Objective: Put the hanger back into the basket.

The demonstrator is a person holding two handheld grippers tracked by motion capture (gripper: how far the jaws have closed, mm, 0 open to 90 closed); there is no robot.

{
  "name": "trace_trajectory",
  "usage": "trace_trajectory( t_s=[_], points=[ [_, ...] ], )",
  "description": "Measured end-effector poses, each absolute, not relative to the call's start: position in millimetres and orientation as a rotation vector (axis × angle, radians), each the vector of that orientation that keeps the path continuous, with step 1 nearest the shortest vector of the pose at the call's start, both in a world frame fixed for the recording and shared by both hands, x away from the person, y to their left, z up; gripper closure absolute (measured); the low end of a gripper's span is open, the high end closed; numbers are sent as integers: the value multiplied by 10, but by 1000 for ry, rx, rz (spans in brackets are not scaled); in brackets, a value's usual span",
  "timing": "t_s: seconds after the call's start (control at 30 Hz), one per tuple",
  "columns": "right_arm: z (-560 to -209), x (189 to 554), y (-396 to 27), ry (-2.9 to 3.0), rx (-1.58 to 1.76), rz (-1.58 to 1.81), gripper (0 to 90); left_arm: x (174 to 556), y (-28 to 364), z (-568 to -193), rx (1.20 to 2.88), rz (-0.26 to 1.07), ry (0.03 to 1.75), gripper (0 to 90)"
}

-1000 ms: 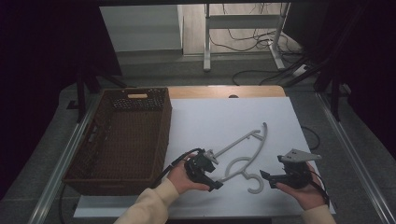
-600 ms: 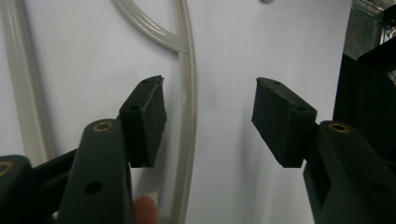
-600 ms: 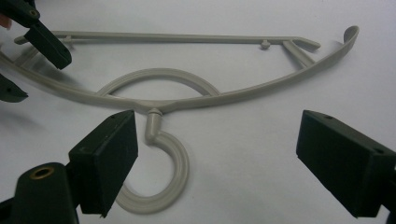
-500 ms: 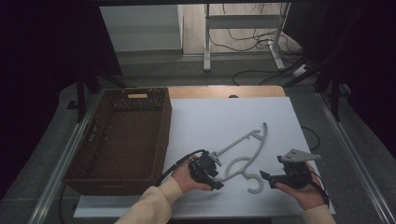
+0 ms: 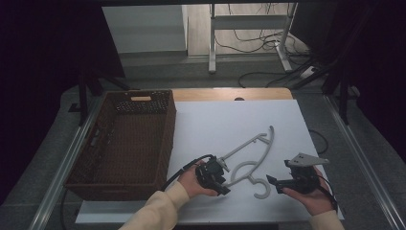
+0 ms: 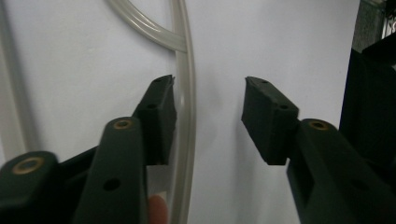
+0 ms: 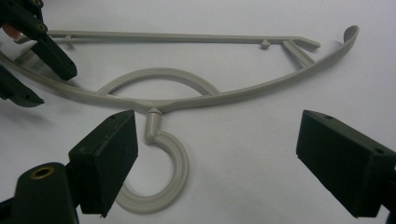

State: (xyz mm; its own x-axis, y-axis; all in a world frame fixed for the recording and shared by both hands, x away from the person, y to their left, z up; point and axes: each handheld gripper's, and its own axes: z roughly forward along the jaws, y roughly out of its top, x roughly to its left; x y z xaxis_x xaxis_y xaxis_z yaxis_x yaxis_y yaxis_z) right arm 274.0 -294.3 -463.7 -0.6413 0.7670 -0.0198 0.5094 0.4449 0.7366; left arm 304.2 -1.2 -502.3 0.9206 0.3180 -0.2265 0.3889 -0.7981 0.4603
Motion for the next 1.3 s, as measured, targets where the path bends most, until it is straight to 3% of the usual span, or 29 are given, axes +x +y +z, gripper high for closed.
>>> trace_trajectory(
  t_s=[0.37, 0.53, 0.6, 0.8, 1.3],
  points=[
    [-4636, 2741, -2953, 2346, 1090, 1019, 129, 3028, -77, -5079, 2618, -149, 500, 598],
    [-4637, 2743, -2951, 2347, 1090, 1019, 129, 3032, -73, -5083, 2621, -128, 515, 667],
    [-4636, 2743, -2951, 2346, 1090, 1018, 129, 3001, -95, -5083, 2639, -60, 508, 727],
    [-4635, 2741, -2951, 2344, 1090, 1014, 129, 3009, -91, -5083, 2638, -57, 529, 795],
    [-4635, 2743, -2957, 2343, 1089, 1008, 129, 3030, -84, -5083, 2632, -84, 539, 817]
  ],
)
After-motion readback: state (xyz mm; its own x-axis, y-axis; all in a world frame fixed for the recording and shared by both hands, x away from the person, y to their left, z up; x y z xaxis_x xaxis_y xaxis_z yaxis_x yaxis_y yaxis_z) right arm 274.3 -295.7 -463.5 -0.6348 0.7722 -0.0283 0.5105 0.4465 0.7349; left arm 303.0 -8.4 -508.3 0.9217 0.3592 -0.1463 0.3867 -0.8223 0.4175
